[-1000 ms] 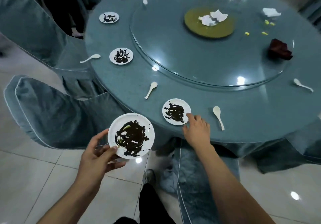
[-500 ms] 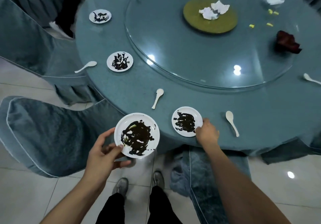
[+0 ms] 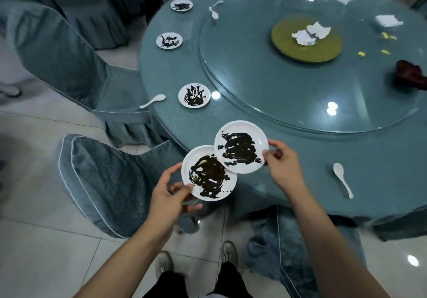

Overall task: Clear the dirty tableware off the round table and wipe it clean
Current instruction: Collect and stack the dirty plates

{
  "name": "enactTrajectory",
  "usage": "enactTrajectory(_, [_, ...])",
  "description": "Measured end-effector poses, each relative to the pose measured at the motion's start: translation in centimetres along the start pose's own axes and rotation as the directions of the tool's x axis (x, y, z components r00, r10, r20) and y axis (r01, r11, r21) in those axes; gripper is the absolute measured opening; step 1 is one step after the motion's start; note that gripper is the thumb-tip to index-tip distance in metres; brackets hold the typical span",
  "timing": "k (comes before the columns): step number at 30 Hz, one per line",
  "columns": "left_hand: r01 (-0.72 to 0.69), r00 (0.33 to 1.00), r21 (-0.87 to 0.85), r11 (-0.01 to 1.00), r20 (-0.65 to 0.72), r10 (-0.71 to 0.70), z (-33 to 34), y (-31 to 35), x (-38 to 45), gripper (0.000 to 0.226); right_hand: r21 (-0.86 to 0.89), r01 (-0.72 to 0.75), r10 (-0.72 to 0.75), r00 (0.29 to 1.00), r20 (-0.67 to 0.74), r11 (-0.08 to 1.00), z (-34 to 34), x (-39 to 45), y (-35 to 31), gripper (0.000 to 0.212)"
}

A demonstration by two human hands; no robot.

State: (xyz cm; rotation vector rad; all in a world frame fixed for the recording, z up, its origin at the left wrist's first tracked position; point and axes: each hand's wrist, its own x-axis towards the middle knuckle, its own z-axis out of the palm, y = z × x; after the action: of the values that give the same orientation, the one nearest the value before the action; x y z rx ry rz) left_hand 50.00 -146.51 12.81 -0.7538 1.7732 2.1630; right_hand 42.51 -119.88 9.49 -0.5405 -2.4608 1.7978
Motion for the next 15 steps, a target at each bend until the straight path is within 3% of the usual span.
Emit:
enactTrajectory(4, [-0.032, 0.998, -0.033, 0.999, 0.053, 0.034, -2.4, 1.9, 0.6, 0.047, -0.079, 0.098, -0.088, 0.989, 0.121, 0.992, 4.6, -2.1, -3.2, 0.029])
enactTrajectory(8, [-0.048, 0.995, -0.047, 0.998, 0.084, 0.052, -5.5, 3.7, 1.4, 0.051, -0.198, 0.146, -0.126, 0.986, 0.110, 0.969, 8.7, -3.8, -4.8, 0.017])
enactTrajectory(15, [-0.046, 0.992, -0.057, 0.997, 0.113, 0.052, -11.3, 5.7, 3.0, 0.049, -0.231, 0.139, -0.115, 0.987, 0.115, 0.963, 15.0, -6.5, -6.7, 0.024])
